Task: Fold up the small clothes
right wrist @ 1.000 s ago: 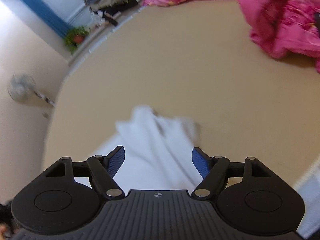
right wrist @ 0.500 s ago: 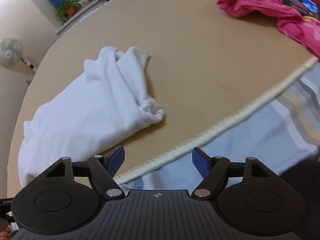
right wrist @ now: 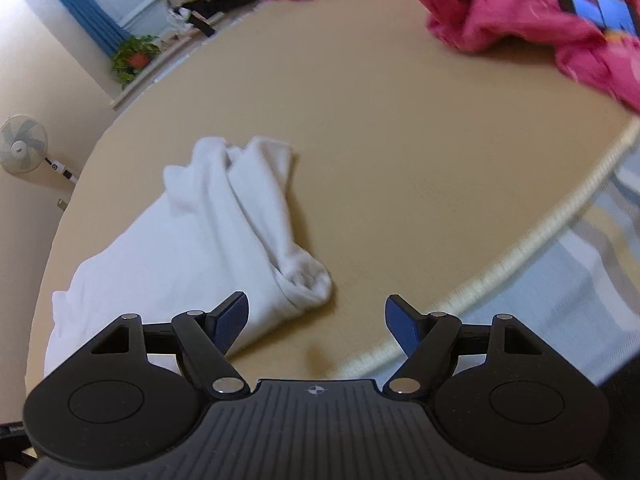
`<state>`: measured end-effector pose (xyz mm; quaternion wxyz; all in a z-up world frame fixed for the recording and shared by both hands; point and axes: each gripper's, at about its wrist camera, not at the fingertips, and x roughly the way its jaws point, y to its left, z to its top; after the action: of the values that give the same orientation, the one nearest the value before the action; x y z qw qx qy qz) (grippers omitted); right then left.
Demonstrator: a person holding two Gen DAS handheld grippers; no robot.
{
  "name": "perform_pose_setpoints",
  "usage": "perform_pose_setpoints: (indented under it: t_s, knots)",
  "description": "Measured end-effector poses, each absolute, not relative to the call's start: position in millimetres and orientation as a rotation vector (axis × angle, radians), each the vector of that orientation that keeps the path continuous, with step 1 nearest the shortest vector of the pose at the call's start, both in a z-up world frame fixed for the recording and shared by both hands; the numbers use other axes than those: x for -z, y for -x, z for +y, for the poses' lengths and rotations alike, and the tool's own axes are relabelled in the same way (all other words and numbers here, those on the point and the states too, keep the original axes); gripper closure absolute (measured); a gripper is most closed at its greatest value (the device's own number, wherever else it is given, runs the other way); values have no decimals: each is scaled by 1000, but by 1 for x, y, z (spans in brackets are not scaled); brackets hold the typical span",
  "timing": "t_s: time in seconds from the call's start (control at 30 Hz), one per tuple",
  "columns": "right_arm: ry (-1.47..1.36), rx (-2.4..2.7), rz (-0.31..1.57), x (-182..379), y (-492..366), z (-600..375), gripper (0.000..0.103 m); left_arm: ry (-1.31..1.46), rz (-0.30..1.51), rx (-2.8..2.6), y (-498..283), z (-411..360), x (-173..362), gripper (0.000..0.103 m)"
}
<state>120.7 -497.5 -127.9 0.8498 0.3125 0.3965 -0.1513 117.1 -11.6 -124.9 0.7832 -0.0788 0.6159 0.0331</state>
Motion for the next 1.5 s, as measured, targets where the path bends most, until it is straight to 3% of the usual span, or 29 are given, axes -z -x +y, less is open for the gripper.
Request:
perform_pose_setpoints:
  t_s: [0.13,0.27,0.53,1.5]
  knots:
    - [-559,254,792,119,-134,-485,29,133,1316,-73,-121,-14,121,10]
    - [-457,204,760,117,-147,-475,47,107,1306,-87,-126,-19,119,10]
    - [-399,171,811,131,-168,-478,68,90,1288,-104,-136,-24,118,10]
    - [-440,135,784,127,-154,-492,66,8,1230,-126,-146,-33,115,9]
